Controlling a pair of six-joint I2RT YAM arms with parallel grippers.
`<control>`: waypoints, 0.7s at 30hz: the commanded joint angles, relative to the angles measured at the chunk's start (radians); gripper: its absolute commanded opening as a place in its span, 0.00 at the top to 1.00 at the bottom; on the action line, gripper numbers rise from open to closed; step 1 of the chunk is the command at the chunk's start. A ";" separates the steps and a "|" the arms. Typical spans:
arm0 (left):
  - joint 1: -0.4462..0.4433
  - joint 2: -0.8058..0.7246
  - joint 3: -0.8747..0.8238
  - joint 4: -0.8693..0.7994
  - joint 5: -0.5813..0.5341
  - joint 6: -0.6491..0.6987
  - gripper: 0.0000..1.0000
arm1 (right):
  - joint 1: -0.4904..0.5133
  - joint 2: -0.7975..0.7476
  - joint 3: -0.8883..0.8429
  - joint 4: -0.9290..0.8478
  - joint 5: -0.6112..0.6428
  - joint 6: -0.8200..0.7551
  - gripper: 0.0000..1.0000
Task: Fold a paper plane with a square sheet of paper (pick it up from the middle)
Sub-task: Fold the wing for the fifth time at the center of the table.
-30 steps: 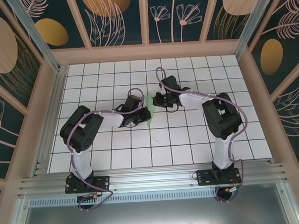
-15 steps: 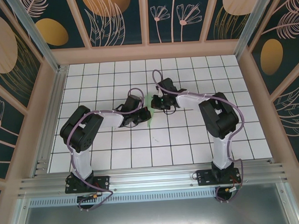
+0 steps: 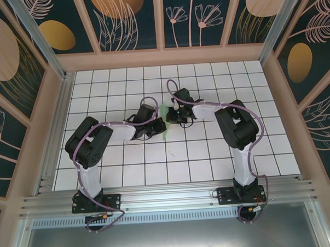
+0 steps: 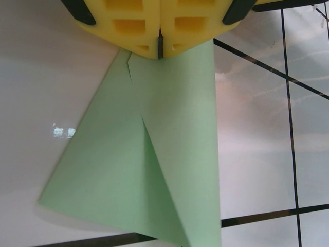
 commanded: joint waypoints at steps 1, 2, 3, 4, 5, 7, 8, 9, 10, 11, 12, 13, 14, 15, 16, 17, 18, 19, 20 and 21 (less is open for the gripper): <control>0.043 -0.090 -0.006 0.040 0.009 -0.054 0.90 | -0.005 0.061 -0.012 -0.083 0.047 -0.040 1.00; 0.053 -0.097 -0.005 0.062 0.014 -0.064 0.89 | -0.006 0.063 -0.015 -0.082 0.041 -0.051 1.00; 0.064 -0.099 0.000 0.084 0.021 -0.072 0.88 | -0.005 0.066 -0.019 -0.081 0.034 -0.065 1.00; 0.073 -0.093 0.011 0.092 0.024 -0.079 0.87 | -0.006 0.065 -0.024 -0.077 0.030 -0.077 1.00; 0.078 -0.080 0.023 0.094 0.027 -0.078 0.87 | -0.005 0.065 -0.027 -0.073 0.025 -0.087 1.00; 0.083 -0.035 0.079 0.077 0.032 -0.062 0.87 | -0.006 0.063 -0.035 -0.067 0.016 -0.105 1.00; 0.086 -0.011 0.101 0.070 0.030 -0.057 0.87 | -0.005 0.064 -0.038 -0.063 0.014 -0.109 1.00; 0.088 0.018 0.132 0.056 0.031 -0.050 0.88 | -0.006 0.066 -0.041 -0.061 0.011 -0.110 1.00; 0.091 0.043 0.160 0.045 0.030 -0.047 0.88 | -0.006 0.069 -0.043 -0.060 0.007 -0.111 1.00; 0.093 0.063 0.183 0.038 0.025 -0.043 0.89 | -0.005 0.070 -0.046 -0.057 0.005 -0.113 1.00; 0.094 0.084 0.210 0.023 0.012 -0.036 0.89 | -0.005 0.069 -0.050 -0.054 0.003 -0.112 1.00; 0.094 0.104 0.239 0.004 -0.008 -0.027 0.90 | -0.005 0.071 -0.053 -0.051 0.002 -0.112 1.00; 0.093 0.123 0.268 -0.024 -0.016 -0.019 0.90 | -0.005 0.072 -0.054 -0.050 0.000 -0.112 1.00; 0.094 0.142 0.299 -0.057 -0.028 -0.014 0.90 | -0.006 0.073 -0.055 -0.049 0.000 -0.110 1.00; 0.093 0.160 0.322 -0.081 -0.036 -0.012 0.90 | -0.005 0.075 -0.055 -0.049 0.001 -0.110 1.00; 0.094 0.174 0.335 -0.094 -0.044 -0.015 0.91 | -0.005 0.073 -0.057 -0.048 0.001 -0.107 1.00; 0.093 0.186 0.346 -0.107 -0.049 -0.018 0.92 | -0.005 0.073 -0.058 -0.045 0.000 -0.107 1.00; 0.094 0.198 0.355 -0.111 -0.047 -0.019 0.92 | -0.005 0.072 -0.057 -0.044 0.000 -0.105 1.00; 0.094 0.204 0.360 -0.114 -0.045 -0.023 0.92 | -0.006 0.072 -0.056 -0.045 0.000 -0.103 1.00; 0.094 0.210 0.363 -0.113 -0.040 -0.026 0.92 | -0.005 0.072 -0.055 -0.045 0.000 -0.102 1.00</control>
